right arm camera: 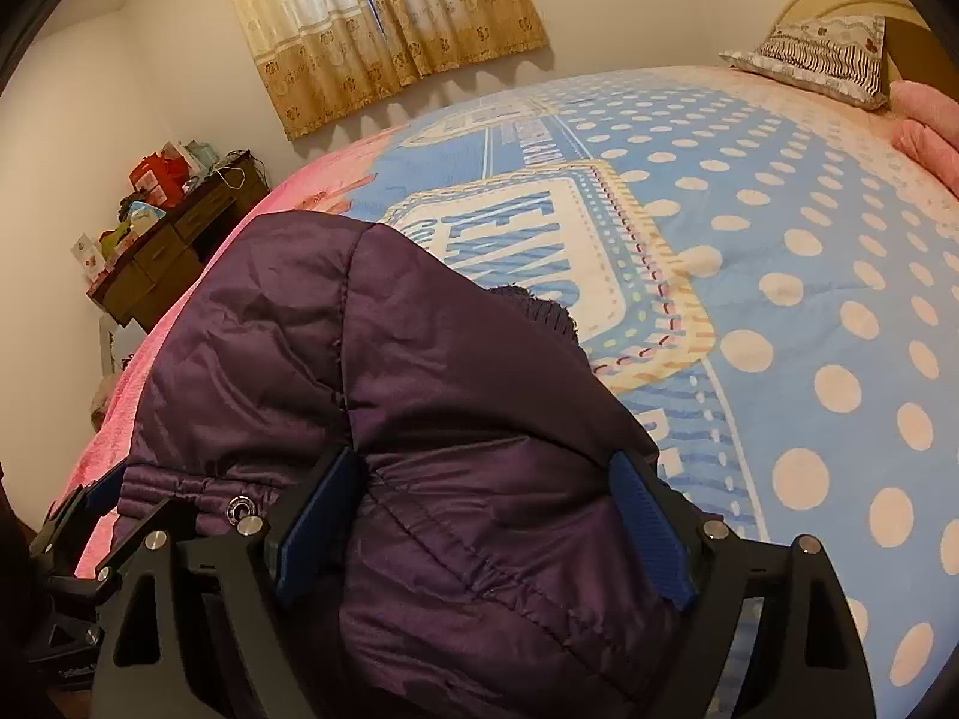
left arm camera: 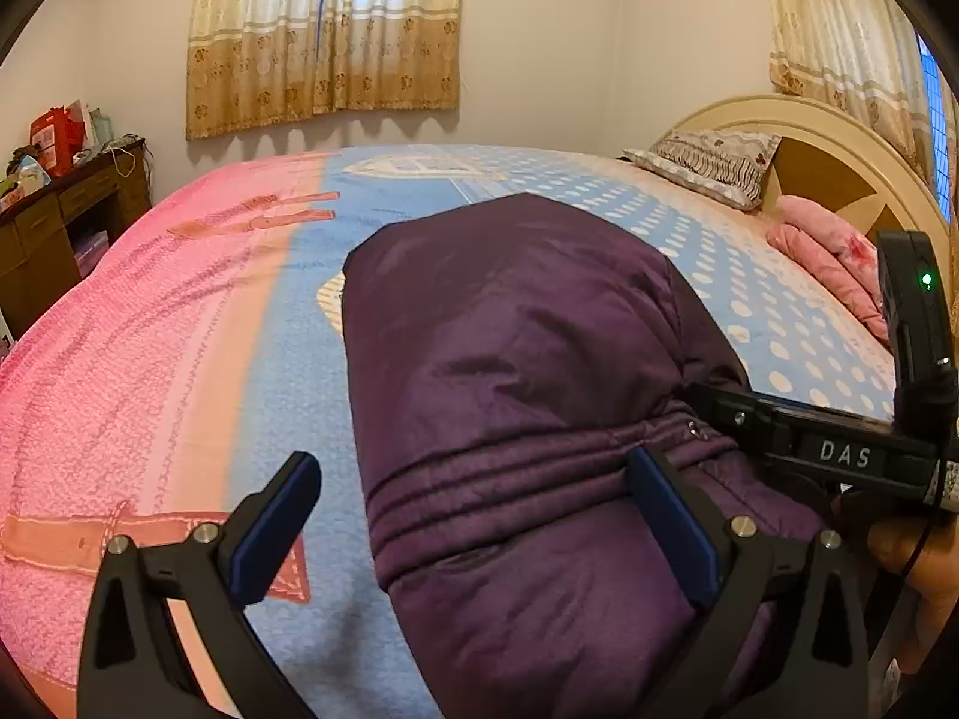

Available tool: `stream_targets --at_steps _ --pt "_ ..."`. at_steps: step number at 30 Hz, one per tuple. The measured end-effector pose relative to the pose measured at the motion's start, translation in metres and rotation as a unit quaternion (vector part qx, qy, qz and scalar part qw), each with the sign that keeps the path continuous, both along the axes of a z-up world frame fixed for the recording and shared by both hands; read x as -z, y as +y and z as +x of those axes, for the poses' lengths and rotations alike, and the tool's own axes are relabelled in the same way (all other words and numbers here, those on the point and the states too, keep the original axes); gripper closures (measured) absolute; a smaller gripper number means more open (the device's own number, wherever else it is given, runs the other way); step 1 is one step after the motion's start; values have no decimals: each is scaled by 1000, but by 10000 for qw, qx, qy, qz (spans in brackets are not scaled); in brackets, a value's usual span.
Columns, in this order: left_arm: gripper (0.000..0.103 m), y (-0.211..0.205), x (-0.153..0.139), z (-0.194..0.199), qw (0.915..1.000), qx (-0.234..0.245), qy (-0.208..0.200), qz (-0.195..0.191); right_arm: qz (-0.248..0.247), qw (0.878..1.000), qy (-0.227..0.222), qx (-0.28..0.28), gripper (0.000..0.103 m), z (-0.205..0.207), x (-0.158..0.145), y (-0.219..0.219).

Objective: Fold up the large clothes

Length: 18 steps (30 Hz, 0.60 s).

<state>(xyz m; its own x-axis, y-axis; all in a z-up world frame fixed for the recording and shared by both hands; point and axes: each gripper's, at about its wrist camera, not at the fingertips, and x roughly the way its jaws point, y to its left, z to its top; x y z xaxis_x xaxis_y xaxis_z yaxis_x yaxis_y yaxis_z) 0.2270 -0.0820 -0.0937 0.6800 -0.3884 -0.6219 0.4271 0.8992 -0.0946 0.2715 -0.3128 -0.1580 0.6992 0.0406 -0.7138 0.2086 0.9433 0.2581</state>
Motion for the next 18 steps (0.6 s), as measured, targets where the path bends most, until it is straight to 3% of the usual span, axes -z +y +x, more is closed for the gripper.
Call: stream_targets --at_steps 10,15,18 --pt "0 2 5 3 9998 36 131 -120 -104 9999 -4 27 16 2 2 3" --pt "0 9 13 13 9967 120 591 -541 -40 10000 52 -2 15 3 3 1" --pt "0 17 20 21 9894 218 1059 -970 -408 9992 -7 -1 15 -2 -8 7"
